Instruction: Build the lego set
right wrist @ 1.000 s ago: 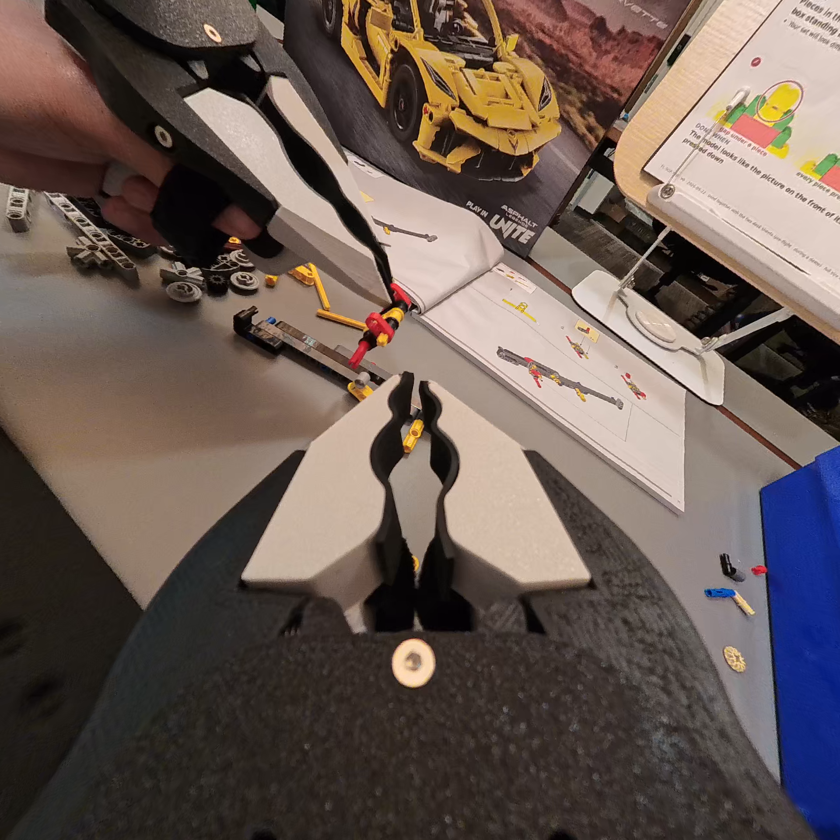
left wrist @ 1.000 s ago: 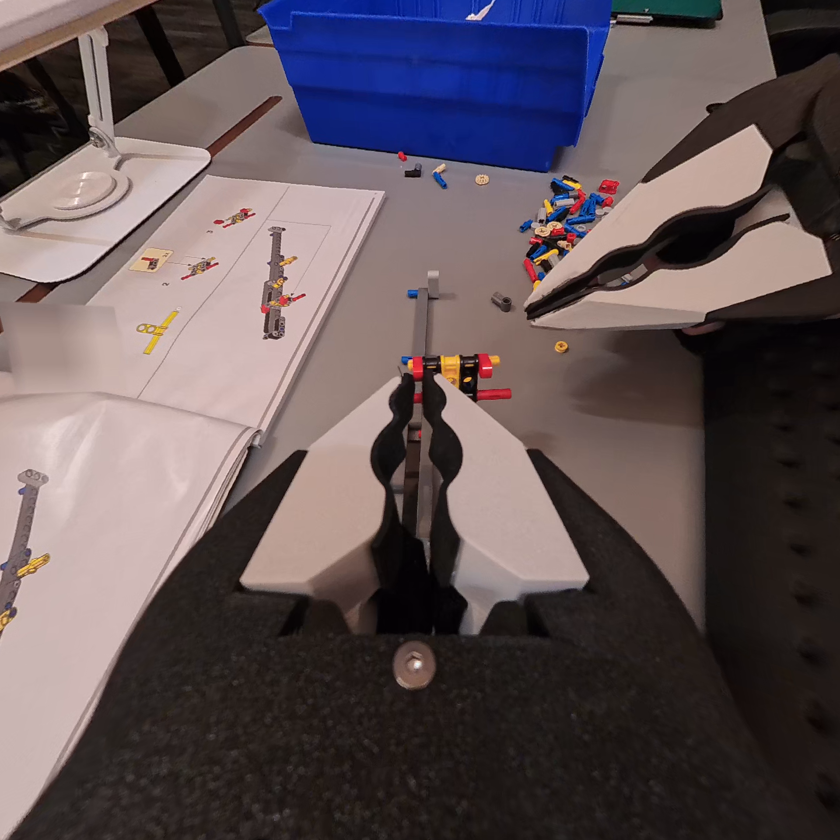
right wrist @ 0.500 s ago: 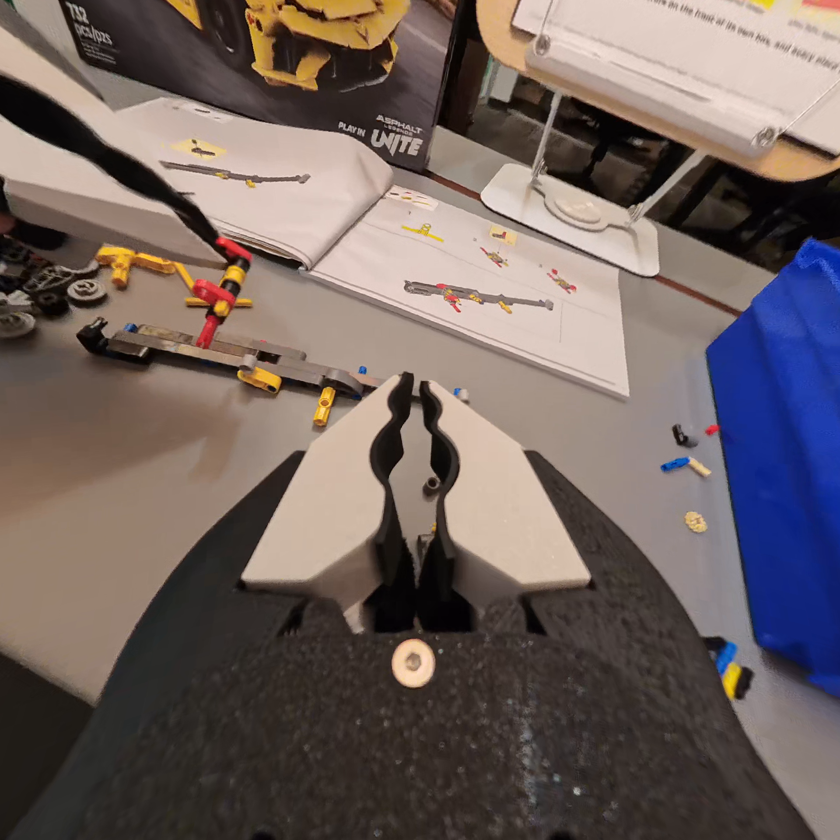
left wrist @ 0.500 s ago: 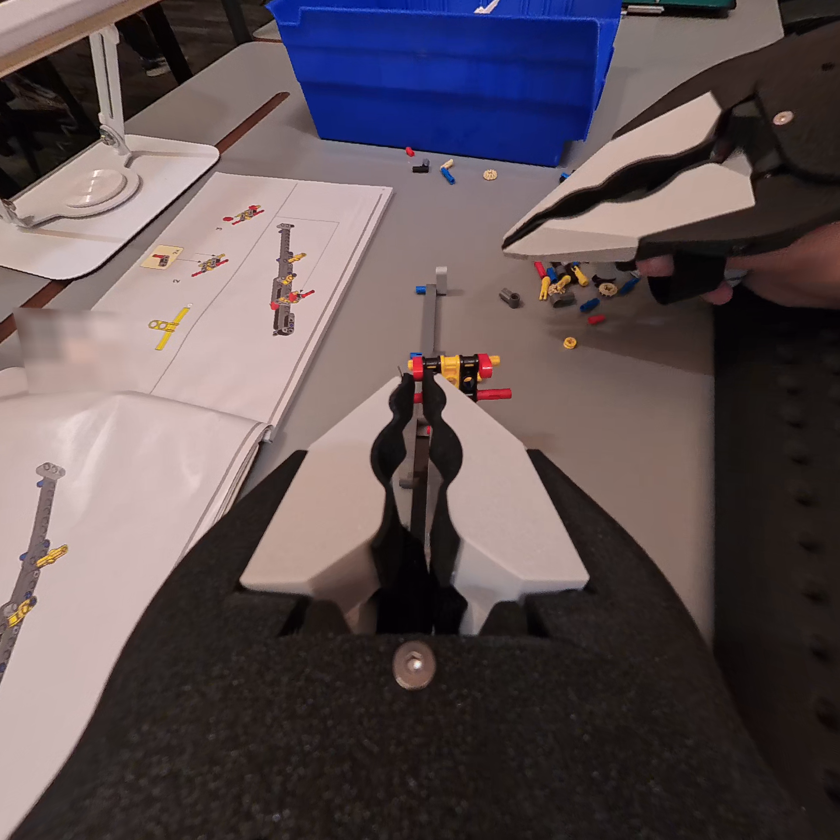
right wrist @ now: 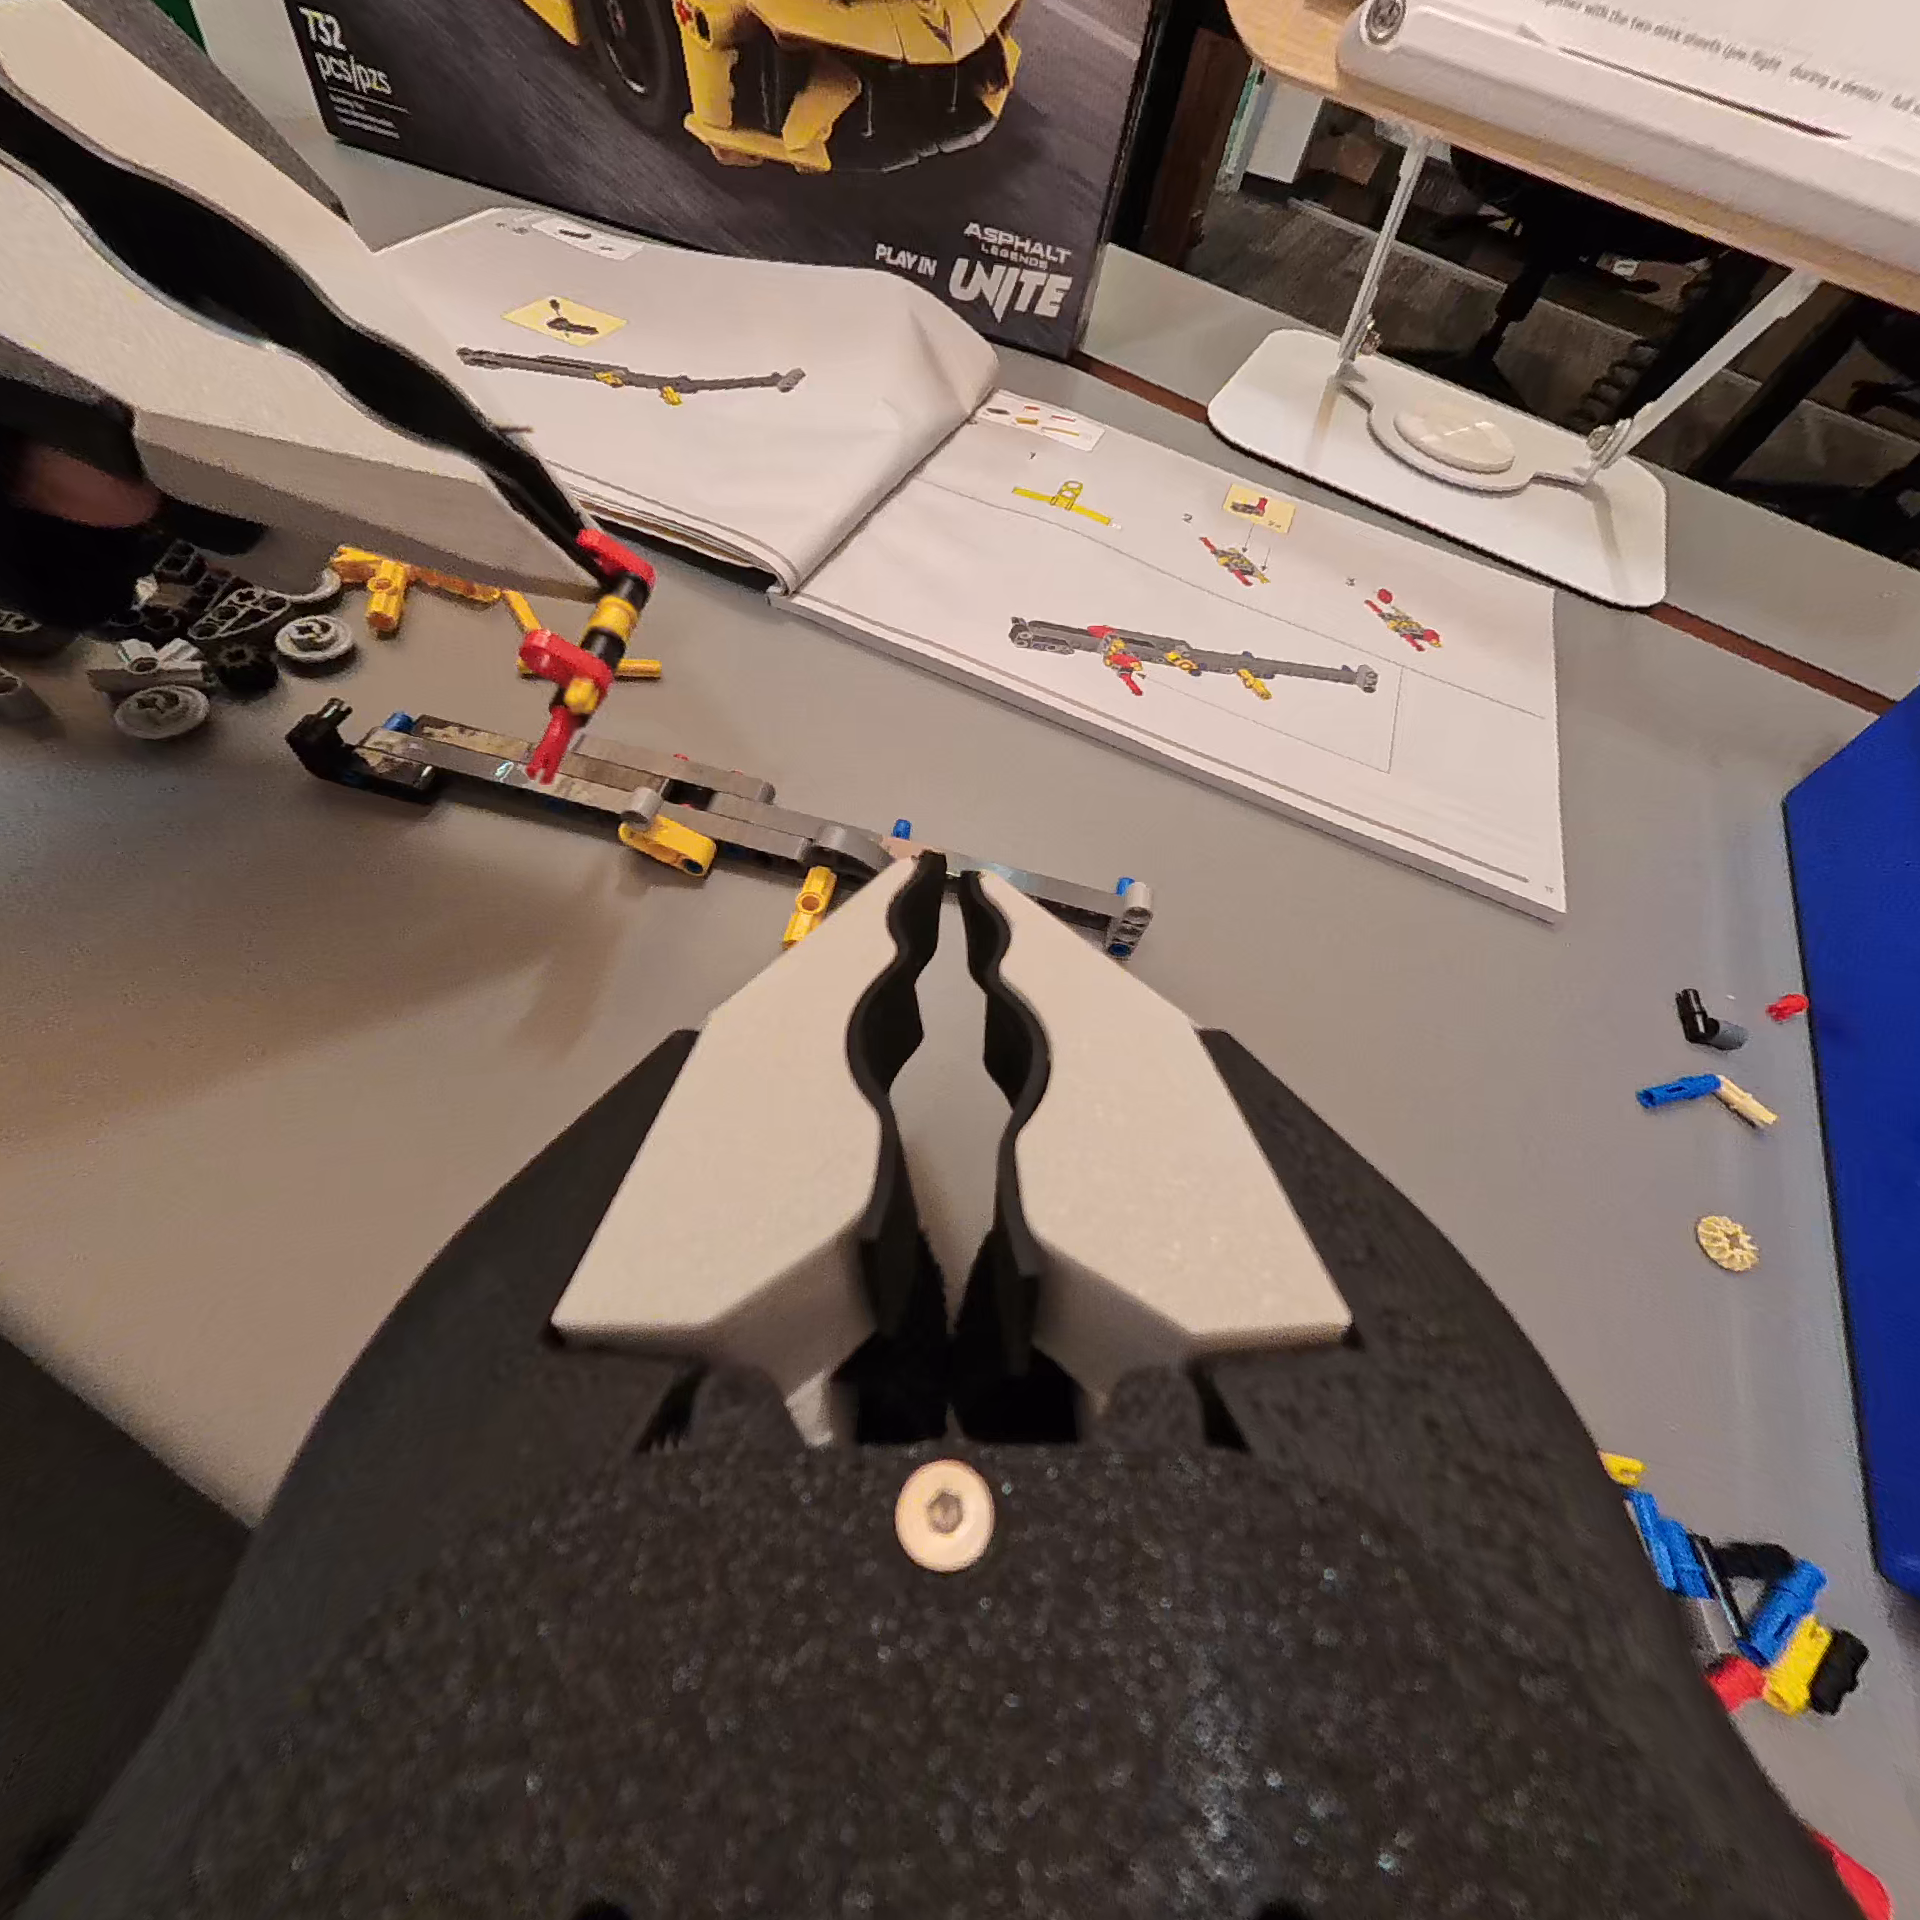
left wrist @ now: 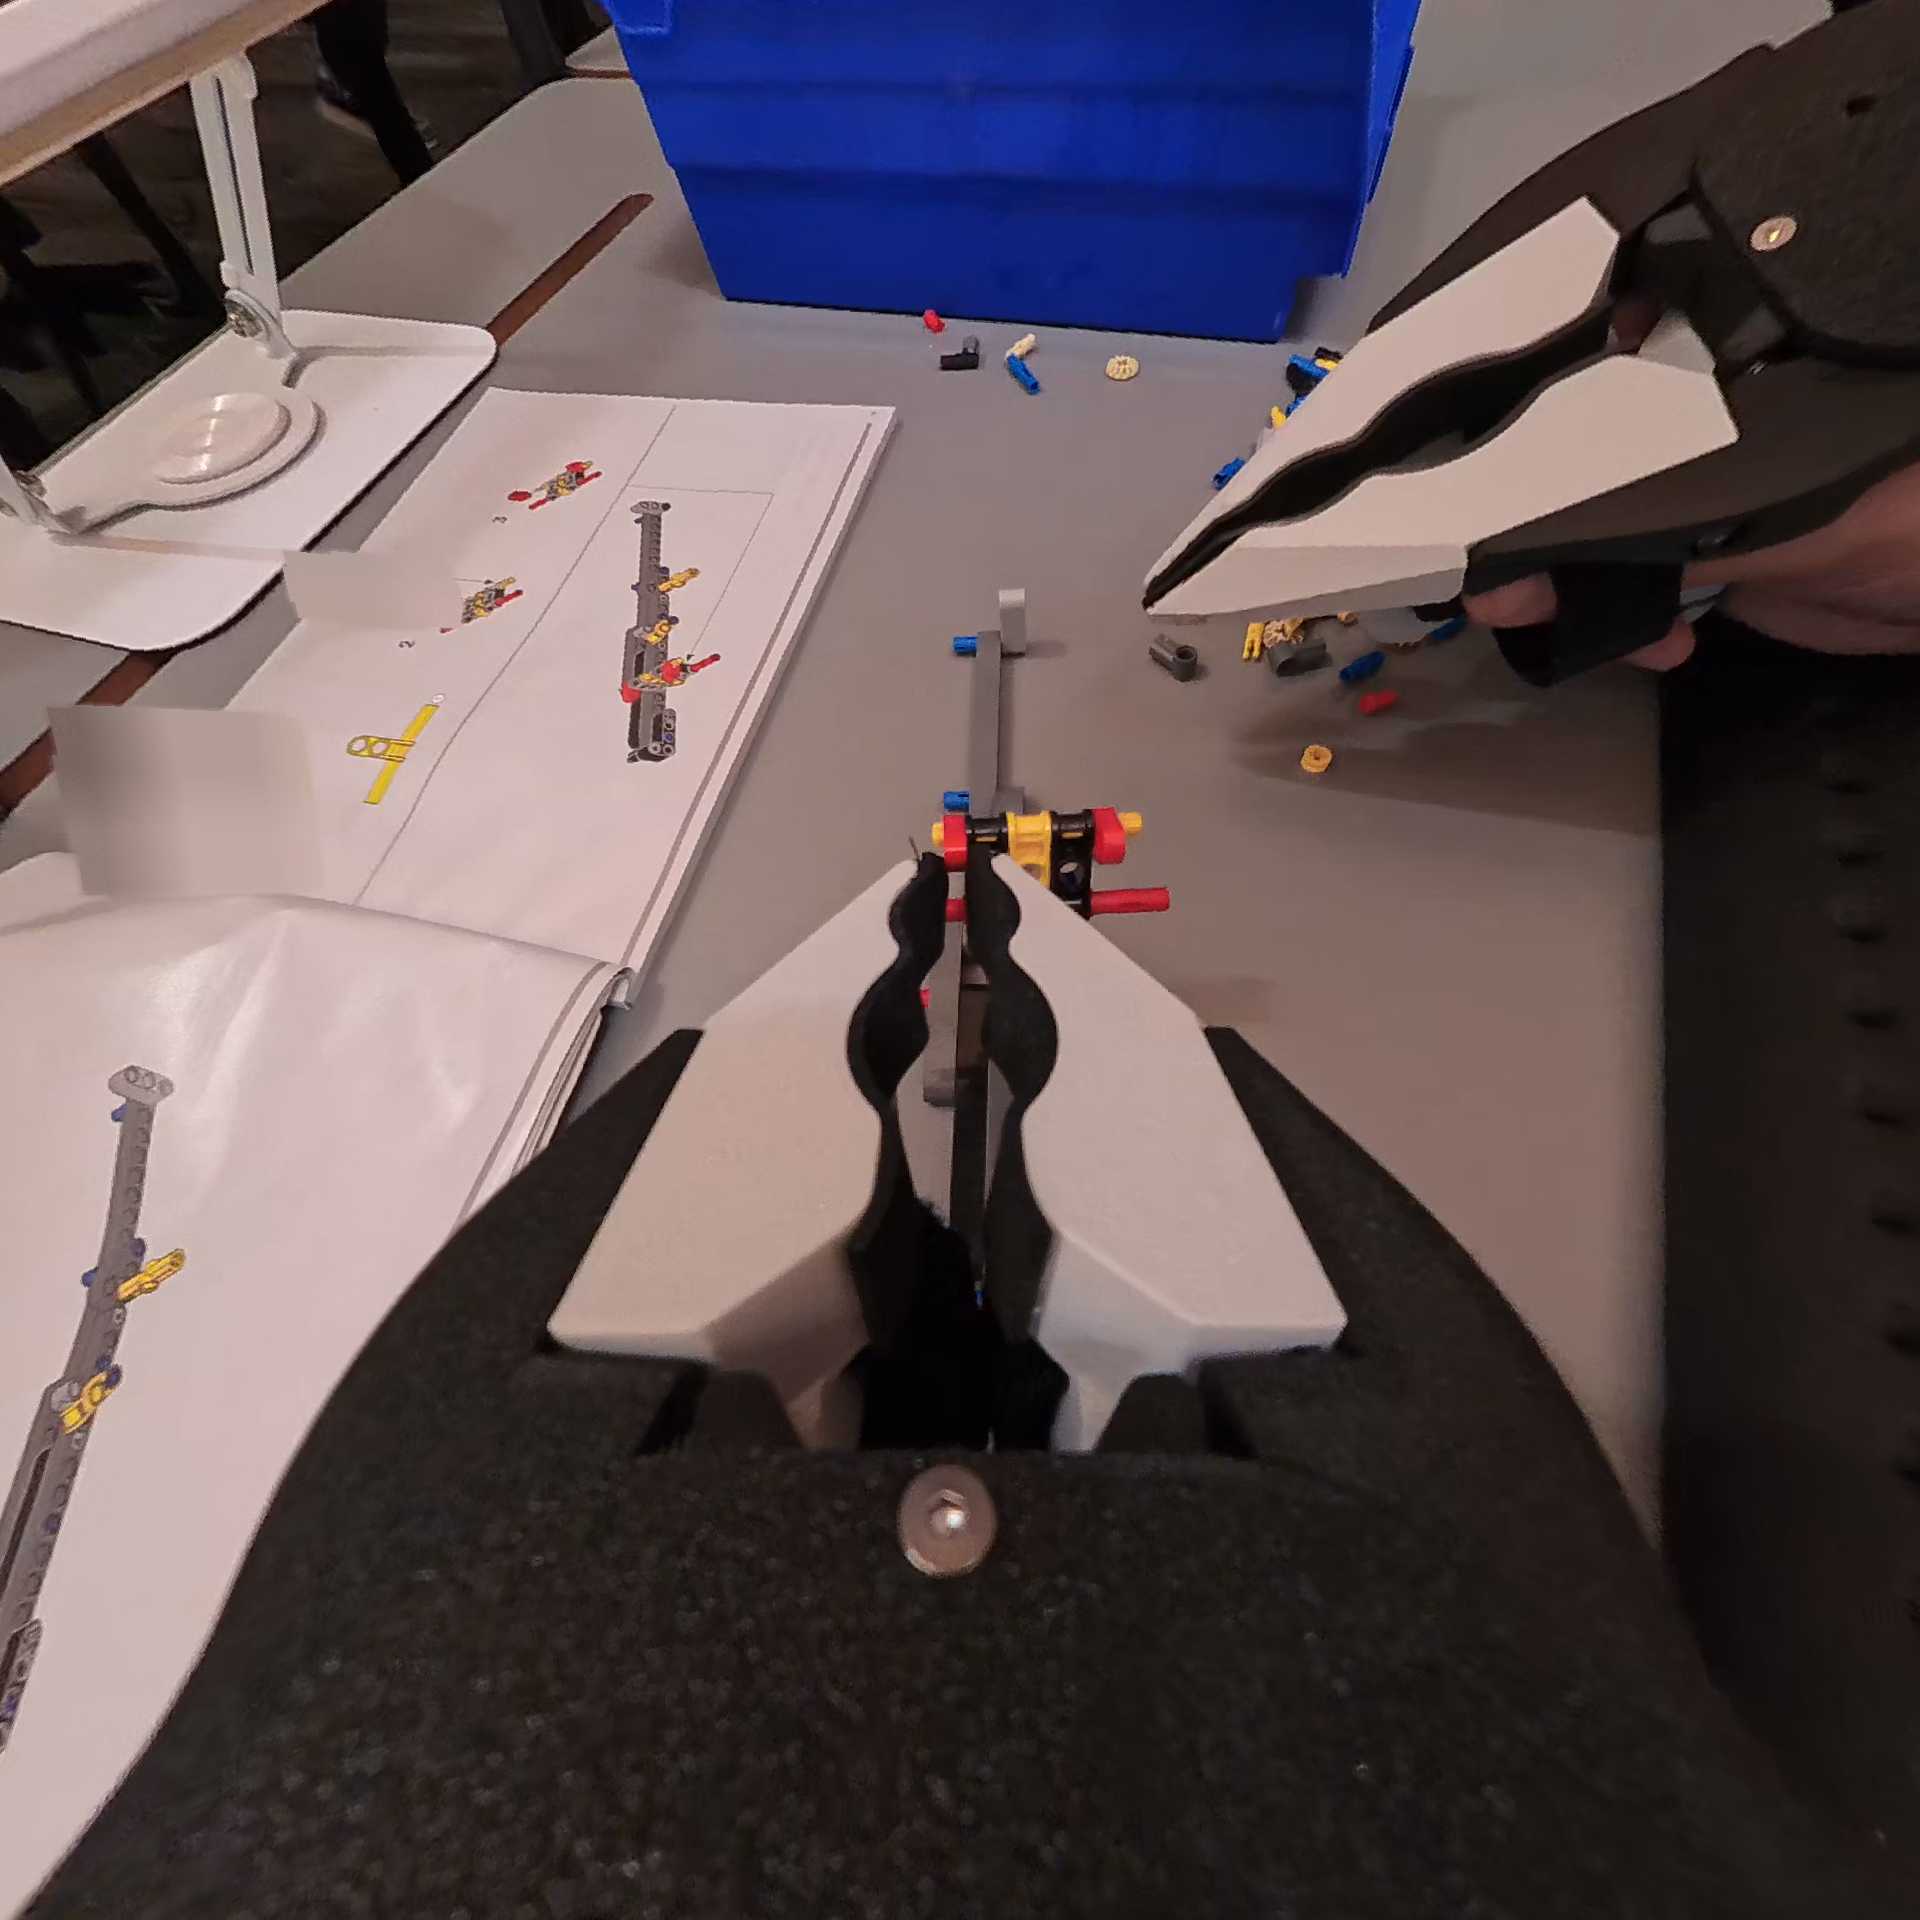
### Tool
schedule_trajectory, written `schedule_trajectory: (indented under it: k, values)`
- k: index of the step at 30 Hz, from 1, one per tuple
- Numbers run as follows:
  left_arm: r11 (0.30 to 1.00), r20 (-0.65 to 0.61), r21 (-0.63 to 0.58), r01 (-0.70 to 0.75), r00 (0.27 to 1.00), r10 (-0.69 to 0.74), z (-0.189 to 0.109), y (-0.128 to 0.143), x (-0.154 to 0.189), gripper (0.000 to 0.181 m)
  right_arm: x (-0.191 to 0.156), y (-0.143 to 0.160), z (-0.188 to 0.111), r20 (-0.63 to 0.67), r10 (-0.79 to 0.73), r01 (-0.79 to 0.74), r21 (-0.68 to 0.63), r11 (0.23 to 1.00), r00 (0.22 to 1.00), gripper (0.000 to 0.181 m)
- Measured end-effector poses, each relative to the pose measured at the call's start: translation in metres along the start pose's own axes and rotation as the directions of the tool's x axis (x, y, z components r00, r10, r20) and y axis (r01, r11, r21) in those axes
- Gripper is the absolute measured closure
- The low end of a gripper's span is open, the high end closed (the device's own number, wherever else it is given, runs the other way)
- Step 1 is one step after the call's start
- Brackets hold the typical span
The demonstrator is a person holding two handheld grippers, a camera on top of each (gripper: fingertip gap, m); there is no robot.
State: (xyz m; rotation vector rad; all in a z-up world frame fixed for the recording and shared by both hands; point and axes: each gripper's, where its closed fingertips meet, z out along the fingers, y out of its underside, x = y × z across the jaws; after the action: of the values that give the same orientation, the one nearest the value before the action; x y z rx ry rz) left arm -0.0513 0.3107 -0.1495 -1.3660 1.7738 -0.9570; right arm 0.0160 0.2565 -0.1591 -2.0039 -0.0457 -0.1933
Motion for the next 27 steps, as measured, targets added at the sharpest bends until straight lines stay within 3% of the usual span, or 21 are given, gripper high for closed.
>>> schedule_trajectory:
  k: [22, 25, 27]
  values:
    - [1.000, -0.014, -0.002, 0.017, 1.000, -0.017, 0.001, 0.002, 0.000, 0.179, -0.007, 0.002, 0.002, 0.014, -0.050, 0.051, -0.018, 0.999, 0.999, 0.178]
    - [0.995, -0.071, 0.016, 0.097, 0.993, -0.096, 0.000, -0.001, 0.004, 0.179, -0.010, 0.002, 0.002, 0.029, -0.058, 0.058, -0.016, 0.998, 0.998, 0.178]
    - [0.957, -0.202, 0.051, 0.286, 0.941, -0.270, -0.004, -0.010, 0.011, 0.179, -0.013, 0.001, 0.002, 0.038, -0.070, 0.070, -0.007, 0.998, 0.997, 0.178]
